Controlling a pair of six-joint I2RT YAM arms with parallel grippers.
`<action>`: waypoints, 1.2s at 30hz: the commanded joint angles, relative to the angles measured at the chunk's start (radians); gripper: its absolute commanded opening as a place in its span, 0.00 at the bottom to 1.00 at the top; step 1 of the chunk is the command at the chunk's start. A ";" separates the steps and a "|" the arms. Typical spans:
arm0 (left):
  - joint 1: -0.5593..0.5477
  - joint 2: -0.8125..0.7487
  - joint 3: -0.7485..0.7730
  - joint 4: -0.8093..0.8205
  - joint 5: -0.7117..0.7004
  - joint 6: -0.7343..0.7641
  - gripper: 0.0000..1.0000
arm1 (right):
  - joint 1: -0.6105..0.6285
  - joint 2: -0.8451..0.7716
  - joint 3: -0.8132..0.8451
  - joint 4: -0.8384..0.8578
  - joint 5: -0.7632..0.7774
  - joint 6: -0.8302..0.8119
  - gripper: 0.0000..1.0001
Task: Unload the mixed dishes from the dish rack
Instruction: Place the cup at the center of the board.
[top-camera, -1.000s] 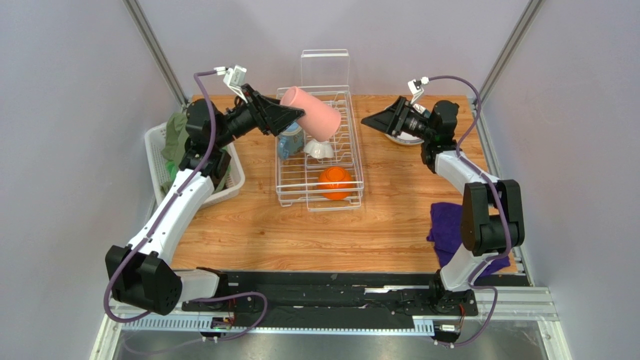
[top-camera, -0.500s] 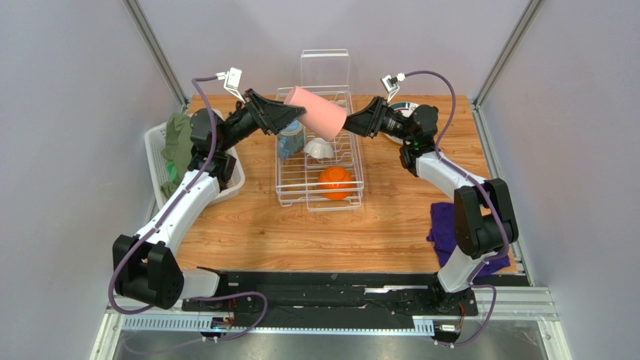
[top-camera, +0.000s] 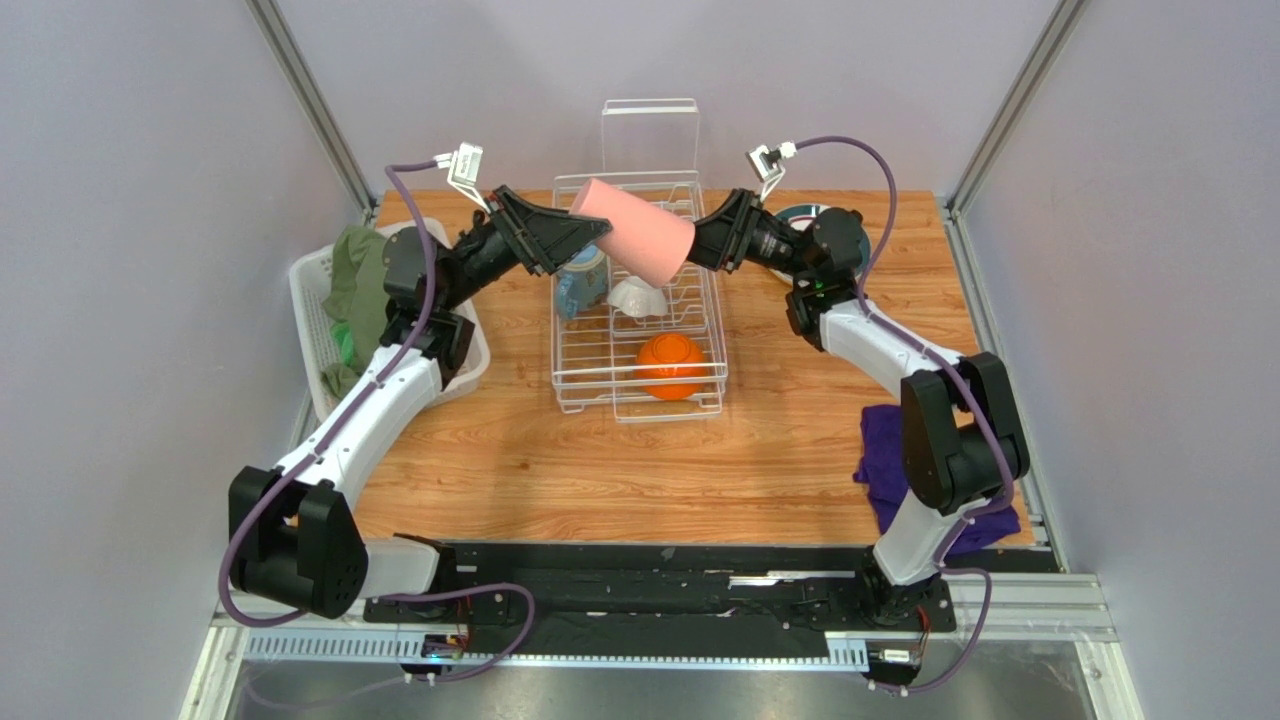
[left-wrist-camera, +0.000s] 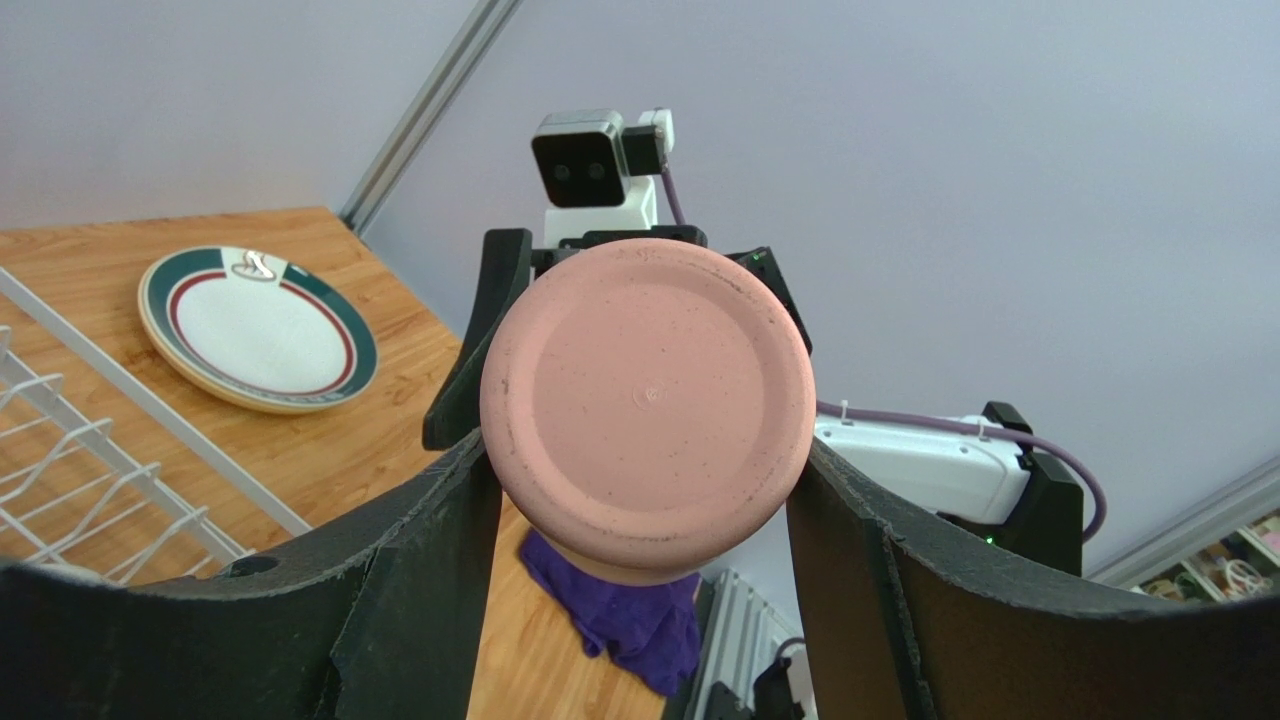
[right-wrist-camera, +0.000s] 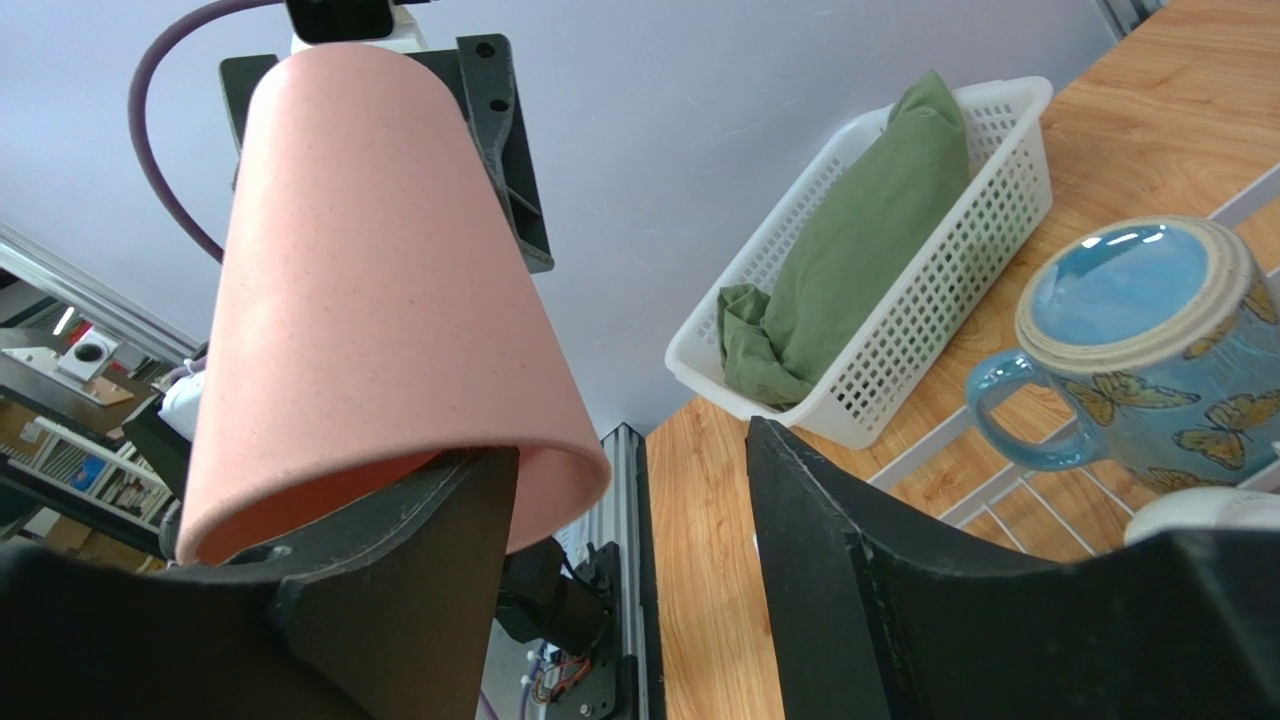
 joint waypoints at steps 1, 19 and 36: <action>0.004 0.000 -0.013 0.091 -0.005 -0.034 0.00 | 0.020 0.013 0.066 0.054 0.026 0.003 0.60; 0.004 -0.028 -0.055 0.082 -0.019 -0.041 0.00 | 0.043 0.047 0.110 0.028 0.013 -0.005 0.00; 0.097 -0.083 -0.052 -0.099 -0.003 0.107 0.66 | -0.031 -0.020 0.075 0.017 -0.014 -0.021 0.00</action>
